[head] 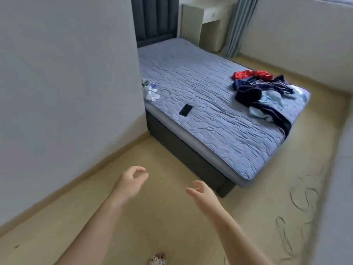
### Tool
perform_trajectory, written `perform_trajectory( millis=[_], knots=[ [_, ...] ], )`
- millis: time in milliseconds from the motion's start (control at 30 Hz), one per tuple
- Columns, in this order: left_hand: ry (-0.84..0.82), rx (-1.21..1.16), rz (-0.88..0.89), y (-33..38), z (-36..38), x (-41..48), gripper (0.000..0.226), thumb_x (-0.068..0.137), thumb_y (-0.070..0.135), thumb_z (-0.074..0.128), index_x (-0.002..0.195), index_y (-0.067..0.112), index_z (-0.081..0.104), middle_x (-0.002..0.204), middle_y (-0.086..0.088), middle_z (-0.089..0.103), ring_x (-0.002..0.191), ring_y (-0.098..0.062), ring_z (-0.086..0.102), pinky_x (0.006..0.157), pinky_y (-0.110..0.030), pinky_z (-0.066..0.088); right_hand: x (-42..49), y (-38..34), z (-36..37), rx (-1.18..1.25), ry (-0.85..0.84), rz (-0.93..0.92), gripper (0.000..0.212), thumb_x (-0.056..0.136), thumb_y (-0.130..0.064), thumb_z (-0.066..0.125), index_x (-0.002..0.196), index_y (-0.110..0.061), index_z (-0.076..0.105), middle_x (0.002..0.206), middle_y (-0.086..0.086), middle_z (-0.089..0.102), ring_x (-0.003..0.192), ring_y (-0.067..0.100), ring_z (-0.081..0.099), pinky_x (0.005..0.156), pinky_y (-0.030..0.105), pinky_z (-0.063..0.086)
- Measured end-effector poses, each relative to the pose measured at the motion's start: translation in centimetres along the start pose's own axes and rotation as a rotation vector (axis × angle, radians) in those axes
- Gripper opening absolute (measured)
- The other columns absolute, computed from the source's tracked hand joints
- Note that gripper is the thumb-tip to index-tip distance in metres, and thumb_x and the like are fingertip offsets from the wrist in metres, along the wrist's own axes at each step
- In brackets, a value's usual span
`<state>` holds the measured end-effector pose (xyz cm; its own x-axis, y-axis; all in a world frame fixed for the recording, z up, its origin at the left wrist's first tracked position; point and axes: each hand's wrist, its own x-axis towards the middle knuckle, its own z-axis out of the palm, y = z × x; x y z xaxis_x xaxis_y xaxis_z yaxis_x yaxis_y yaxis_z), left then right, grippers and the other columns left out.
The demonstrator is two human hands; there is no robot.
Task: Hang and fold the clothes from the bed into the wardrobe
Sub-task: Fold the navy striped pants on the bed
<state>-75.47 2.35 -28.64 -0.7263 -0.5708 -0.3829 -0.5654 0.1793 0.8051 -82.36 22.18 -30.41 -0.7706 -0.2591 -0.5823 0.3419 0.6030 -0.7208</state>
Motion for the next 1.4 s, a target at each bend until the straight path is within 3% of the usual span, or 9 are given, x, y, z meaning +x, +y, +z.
perform_trajectory(
  millis=[100, 233, 367, 467, 667, 833, 1033, 1200, 1400],
  knots=[
    [-0.131, 0.081, 0.081, 3.6, 4.1, 3.1, 0.008, 0.09, 0.025, 0.057, 0.098, 0.026, 0.058, 0.111, 0.001, 0.056, 0.089, -0.017, 0.053, 0.072, -0.026, 0.039, 1.8, 0.3, -3.5, 0.105, 0.101, 0.048, 0.049, 0.089, -0.035, 0.053, 0.136, -0.025, 0.04, 0.131, -0.001, 0.049, 0.104, 0.014, 0.054, 0.069, 0.021, 0.041],
    [-0.322, 0.195, 0.163, 7.8, 10.6, 5.9, 0.01, 0.091, 0.023, 0.056, 0.101, 0.025, 0.057, 0.1, 0.008, 0.056, 0.078, 0.002, 0.049, 0.059, -0.013, 0.035, 3.0, 2.3, -7.8, 0.27, 0.227, 0.1, 0.046, 0.09, -0.034, 0.055, 0.133, -0.024, 0.044, 0.128, 0.0, 0.05, 0.109, 0.014, 0.053, 0.079, 0.022, 0.041],
    [-0.513, 0.241, 0.143, 11.2, 18.3, 6.7, 0.008, 0.092, 0.024, 0.054, 0.1, 0.026, 0.056, 0.098, 0.012, 0.058, 0.083, -0.008, 0.056, 0.06, -0.02, 0.041, 3.5, 6.0, -13.0, 0.397, 0.375, 0.176, 0.043, 0.091, -0.028, 0.056, 0.131, -0.017, 0.046, 0.126, 0.006, 0.053, 0.099, 0.012, 0.052, 0.068, 0.021, 0.041],
    [-0.605, 0.163, 0.03, 13.8, 24.7, 6.7, 0.006, 0.093, 0.025, 0.052, 0.093, 0.027, 0.058, 0.097, 0.013, 0.057, 0.086, -0.008, 0.057, 0.064, -0.025, 0.044, 4.4, 8.7, -17.7, 0.493, 0.44, 0.211, 0.036, 0.092, -0.024, 0.056, 0.125, -0.012, 0.049, 0.114, 0.003, 0.055, 0.095, 0.014, 0.051, 0.064, 0.02, 0.039],
    [-0.62, 0.021, -0.15, 20.2, 37.7, 4.9, 0.01, 0.094, 0.022, 0.051, 0.089, 0.021, 0.06, 0.099, 0.002, 0.058, 0.088, -0.015, 0.059, 0.075, -0.031, 0.045, 5.8, 13.1, -30.4, 0.565, 0.469, 0.242, 0.015, 0.094, -0.026, 0.051, 0.103, -0.015, 0.054, 0.098, 0.001, 0.058, 0.086, 0.016, 0.054, 0.06, 0.021, 0.038],
    [-0.634, -0.029, -0.168, 26.2, 45.1, 3.3, 0.009, 0.095, 0.019, 0.05, 0.092, 0.016, 0.058, 0.096, -0.001, 0.056, 0.085, -0.018, 0.058, 0.065, -0.028, 0.045, 6.3, 14.7, -40.4, 0.619, 0.556, 0.245, 0.012, 0.093, -0.018, 0.05, 0.097, -0.01, 0.057, 0.08, 0.001, 0.056, 0.072, 0.017, 0.052, 0.057, 0.023, 0.038],
    [-0.693, 0.038, -0.169, 30.5, 52.0, 3.4, 0.013, 0.096, 0.023, 0.048, 0.096, 0.015, 0.058, 0.101, -0.005, 0.059, 0.091, -0.019, 0.058, 0.084, -0.036, 0.045, 8.6, 16.8, -46.7, 0.691, 0.521, 0.278, 0.011, 0.095, -0.018, 0.047, 0.089, -0.013, 0.056, 0.082, 0.001, 0.056, 0.068, 0.014, 0.051, 0.057, 0.024, 0.035],
    [-0.685, 0.001, -0.178, 34.5, 58.4, 6.9, 0.01, 0.094, 0.022, 0.05, 0.09, 0.017, 0.057, 0.092, -0.002, 0.059, 0.078, -0.015, 0.057, 0.069, -0.027, 0.043, 12.6, 17.3, -52.8, 0.686, 0.495, 0.304, 0.014, 0.094, -0.017, 0.048, 0.083, -0.016, 0.056, 0.079, 0.0, 0.056, 0.065, 0.013, 0.052, 0.055, 0.025, 0.033],
    [-0.724, -0.038, -0.14, 41.7, 68.6, 13.5, 0.011, 0.094, 0.022, 0.051, 0.085, 0.018, 0.056, 0.087, -0.001, 0.058, 0.075, -0.015, 0.057, 0.062, -0.025, 0.041, 21.1, 17.4, -64.2, 0.612, 0.563, 0.302, 0.013, 0.094, -0.019, 0.048, 0.085, -0.017, 0.055, 0.083, 0.001, 0.056, 0.067, 0.015, 0.051, 0.058, 0.025, 0.034]
  ],
)
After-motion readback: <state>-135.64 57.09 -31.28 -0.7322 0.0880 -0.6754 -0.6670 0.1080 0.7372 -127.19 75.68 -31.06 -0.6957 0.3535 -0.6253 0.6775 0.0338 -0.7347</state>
